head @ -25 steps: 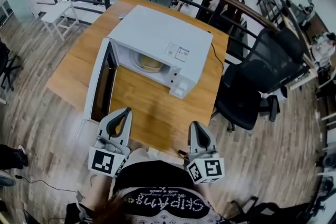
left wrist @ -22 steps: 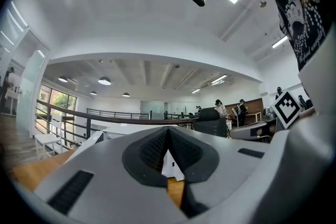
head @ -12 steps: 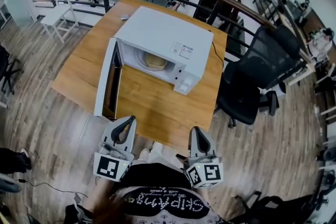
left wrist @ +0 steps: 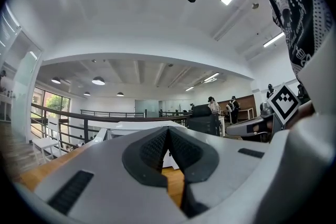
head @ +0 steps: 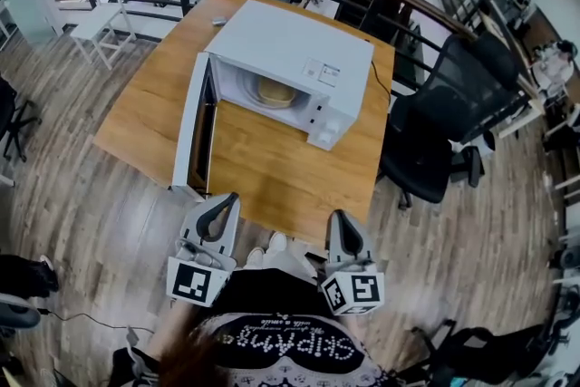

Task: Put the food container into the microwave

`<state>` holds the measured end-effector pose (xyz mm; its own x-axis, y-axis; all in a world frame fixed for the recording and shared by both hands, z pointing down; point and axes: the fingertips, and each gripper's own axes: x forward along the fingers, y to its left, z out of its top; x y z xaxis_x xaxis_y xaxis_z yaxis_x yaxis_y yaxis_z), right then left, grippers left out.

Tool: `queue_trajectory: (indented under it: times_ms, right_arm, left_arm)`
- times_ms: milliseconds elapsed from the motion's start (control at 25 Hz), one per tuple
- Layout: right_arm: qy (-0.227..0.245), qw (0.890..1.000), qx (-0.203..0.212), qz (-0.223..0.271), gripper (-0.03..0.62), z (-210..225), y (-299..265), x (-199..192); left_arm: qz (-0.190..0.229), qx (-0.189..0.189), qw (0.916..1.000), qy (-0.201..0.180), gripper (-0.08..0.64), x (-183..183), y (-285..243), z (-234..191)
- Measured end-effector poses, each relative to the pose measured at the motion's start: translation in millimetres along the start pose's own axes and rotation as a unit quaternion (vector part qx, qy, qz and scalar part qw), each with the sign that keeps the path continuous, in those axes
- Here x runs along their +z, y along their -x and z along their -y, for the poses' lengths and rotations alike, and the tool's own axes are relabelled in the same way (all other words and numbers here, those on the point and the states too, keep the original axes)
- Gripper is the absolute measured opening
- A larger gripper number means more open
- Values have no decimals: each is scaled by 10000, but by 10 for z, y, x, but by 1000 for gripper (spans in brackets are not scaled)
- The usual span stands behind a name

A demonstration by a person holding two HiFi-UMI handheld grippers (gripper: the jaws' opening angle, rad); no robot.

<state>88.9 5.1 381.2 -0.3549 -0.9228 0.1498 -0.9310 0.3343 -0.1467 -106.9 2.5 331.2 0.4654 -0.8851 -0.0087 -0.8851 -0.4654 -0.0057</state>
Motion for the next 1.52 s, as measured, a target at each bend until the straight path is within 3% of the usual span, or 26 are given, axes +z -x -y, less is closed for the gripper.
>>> queue_trajectory:
  times_ms: [640,880,1200,1520]
  right_arm:
    - [112,9999,-50,-47,38,-101,-32,-4]
    - [300,9993,-203,55,38,55,-21,174]
    - [477,9979,-397,-207,38,239,162,77]
    - [530,9974,-337,-349,38,230,230,29]
  left_arm:
    - [-132,84,9999,-56,29,-111,99,-104]
    - [-193,52,9996,-178,29,-74,79,-160]
    - [-77,91,9995,-276,29,-69,112,-172]
    - [-80,135,9996,-236,29,-82,177,-182]
